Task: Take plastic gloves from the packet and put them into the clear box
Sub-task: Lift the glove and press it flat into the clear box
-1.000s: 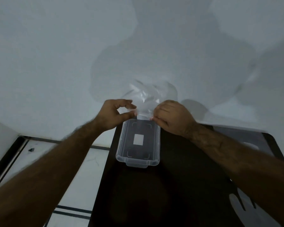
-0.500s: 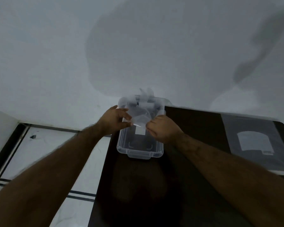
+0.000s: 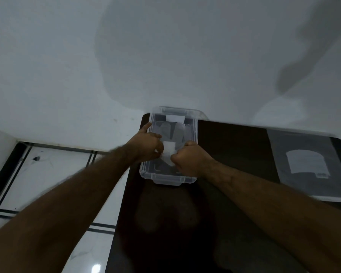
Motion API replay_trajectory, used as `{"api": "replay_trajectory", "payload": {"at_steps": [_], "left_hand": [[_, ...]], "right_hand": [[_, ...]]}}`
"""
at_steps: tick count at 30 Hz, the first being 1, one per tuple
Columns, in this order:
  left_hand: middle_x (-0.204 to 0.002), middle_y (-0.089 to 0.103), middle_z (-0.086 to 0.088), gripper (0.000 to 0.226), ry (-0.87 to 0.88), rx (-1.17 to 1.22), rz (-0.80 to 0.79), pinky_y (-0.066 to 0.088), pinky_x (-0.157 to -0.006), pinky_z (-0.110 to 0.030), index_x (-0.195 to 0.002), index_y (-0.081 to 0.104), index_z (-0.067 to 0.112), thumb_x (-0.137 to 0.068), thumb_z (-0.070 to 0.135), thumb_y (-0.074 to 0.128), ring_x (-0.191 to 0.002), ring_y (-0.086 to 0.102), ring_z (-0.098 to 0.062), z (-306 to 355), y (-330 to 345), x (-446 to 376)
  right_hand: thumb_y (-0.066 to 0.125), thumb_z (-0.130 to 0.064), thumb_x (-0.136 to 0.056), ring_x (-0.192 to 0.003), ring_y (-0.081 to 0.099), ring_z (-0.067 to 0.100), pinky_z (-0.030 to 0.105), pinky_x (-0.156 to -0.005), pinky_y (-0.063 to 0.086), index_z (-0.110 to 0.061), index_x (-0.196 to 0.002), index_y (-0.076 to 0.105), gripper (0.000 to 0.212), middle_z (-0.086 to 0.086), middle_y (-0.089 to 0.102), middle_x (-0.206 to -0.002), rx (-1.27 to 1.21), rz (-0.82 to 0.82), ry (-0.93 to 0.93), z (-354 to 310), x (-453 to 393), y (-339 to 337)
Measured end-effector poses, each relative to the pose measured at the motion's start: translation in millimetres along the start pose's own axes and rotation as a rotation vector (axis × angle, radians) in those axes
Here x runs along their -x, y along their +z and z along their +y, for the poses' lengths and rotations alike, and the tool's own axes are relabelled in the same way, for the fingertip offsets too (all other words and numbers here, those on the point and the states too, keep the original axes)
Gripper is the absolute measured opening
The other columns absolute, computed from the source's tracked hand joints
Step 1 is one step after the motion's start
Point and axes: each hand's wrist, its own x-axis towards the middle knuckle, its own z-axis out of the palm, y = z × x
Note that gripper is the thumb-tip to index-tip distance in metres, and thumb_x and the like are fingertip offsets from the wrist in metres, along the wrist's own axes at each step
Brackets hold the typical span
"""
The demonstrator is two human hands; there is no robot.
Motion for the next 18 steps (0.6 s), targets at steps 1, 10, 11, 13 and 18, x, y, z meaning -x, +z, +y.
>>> {"api": "replay_trajectory", "payload": {"at_steps": [1, 10, 11, 13, 18], "left_hand": [[-0.143, 0.069, 0.010, 0.025, 0.012, -0.040, -0.030, -0.011, -0.129, -0.057, -0.121, 0.076, 0.035, -0.102, 0.045, 0.063, -0.155, 0.040, -0.015, 1, -1, -1], [-0.142, 0.068, 0.010, 0.044, 0.082, -0.153, -0.242, -0.016, -0.125, -0.062, -0.129, 0.072, 0.036, -0.098, 0.065, 0.062, -0.153, 0.041, -0.019, 6, -15, -4], [-0.144, 0.067, 0.010, 0.049, 0.093, -0.159, -0.249, -0.018, -0.124, -0.062, -0.129, 0.073, 0.036, -0.097, 0.070, 0.058, -0.156, 0.037, -0.019, 7, -16, -2], [-0.148, 0.065, 0.009, 0.061, 0.122, -0.191, -0.268, -0.023, -0.122, -0.063, -0.129, 0.074, 0.035, -0.096, 0.079, 0.049, -0.161, 0.028, -0.022, 6, -17, 3], [-0.147, 0.066, 0.009, 0.085, 0.122, -0.173, -0.328, -0.025, -0.121, -0.068, -0.117, 0.079, 0.034, -0.089, 0.095, 0.027, -0.163, 0.021, -0.021, 7, -10, 10]], "right_hand": [[0.063, -0.034, -0.100, -0.100, 0.073, 0.031, 0.050, -0.107, 0.050, -0.013, -0.118, 0.071, 0.029, 0.010, 0.076, -0.106, -0.017, -0.045, -0.013, -2, -2, -3], [0.062, -0.028, -0.098, -0.098, 0.073, 0.016, 0.041, -0.092, 0.059, -0.022, -0.117, 0.079, 0.026, -0.002, 0.079, -0.109, -0.331, -0.282, -0.104, 7, -17, -23], [0.061, -0.029, -0.098, -0.094, 0.073, 0.015, 0.040, -0.090, 0.059, -0.022, -0.111, 0.080, 0.025, -0.003, 0.079, -0.104, -0.344, -0.286, -0.092, 10, -18, -26], [0.061, -0.034, -0.098, -0.091, 0.070, 0.015, 0.040, -0.088, 0.059, -0.022, -0.107, 0.079, 0.023, -0.004, 0.076, -0.100, -0.339, -0.312, -0.031, 14, -21, -31], [0.064, -0.034, -0.097, -0.099, 0.069, 0.025, 0.044, -0.091, 0.058, -0.019, -0.113, 0.074, 0.023, 0.004, 0.071, -0.103, -0.105, -0.217, 0.046, 14, -26, -24]]}}
